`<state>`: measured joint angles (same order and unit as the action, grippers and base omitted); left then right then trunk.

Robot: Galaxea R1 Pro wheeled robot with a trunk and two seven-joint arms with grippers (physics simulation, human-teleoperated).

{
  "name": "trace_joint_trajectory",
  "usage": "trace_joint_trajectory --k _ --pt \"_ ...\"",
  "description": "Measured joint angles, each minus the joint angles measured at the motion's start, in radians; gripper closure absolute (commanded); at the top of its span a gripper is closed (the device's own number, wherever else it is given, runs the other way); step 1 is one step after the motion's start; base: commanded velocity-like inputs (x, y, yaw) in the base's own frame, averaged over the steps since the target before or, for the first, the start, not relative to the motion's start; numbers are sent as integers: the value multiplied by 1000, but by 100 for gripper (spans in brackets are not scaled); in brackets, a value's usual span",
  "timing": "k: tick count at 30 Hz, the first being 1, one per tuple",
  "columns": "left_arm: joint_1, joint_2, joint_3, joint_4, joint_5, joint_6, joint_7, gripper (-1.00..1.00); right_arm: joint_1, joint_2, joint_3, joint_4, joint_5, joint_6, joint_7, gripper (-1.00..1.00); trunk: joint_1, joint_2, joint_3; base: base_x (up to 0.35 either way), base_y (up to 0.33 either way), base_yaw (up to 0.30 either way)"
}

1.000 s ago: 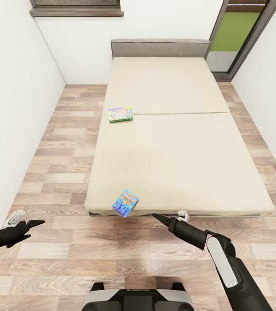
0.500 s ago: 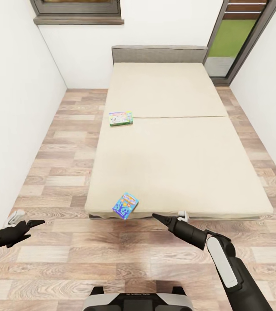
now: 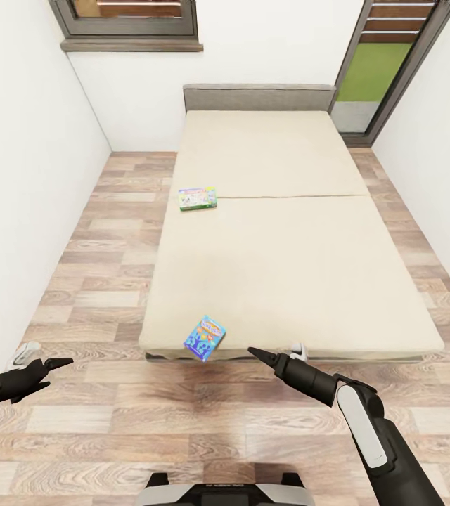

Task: Put all the toys in the child's room - the three board games (two on the bed and one on the table), the two jigsaw puzzles on the table, and the tennis ball on the table - inside the toy box on the table in the child's room.

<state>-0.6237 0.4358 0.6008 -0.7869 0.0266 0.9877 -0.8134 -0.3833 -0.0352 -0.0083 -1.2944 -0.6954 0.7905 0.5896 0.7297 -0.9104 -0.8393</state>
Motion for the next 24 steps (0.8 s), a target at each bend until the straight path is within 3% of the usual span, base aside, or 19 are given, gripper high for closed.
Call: trace_joint_trajectory --k 24 --pt "0 0 0 0 -2 0 2 -100 0 0 0 0 0 0 0 -100 0 0 40 0 0 0"
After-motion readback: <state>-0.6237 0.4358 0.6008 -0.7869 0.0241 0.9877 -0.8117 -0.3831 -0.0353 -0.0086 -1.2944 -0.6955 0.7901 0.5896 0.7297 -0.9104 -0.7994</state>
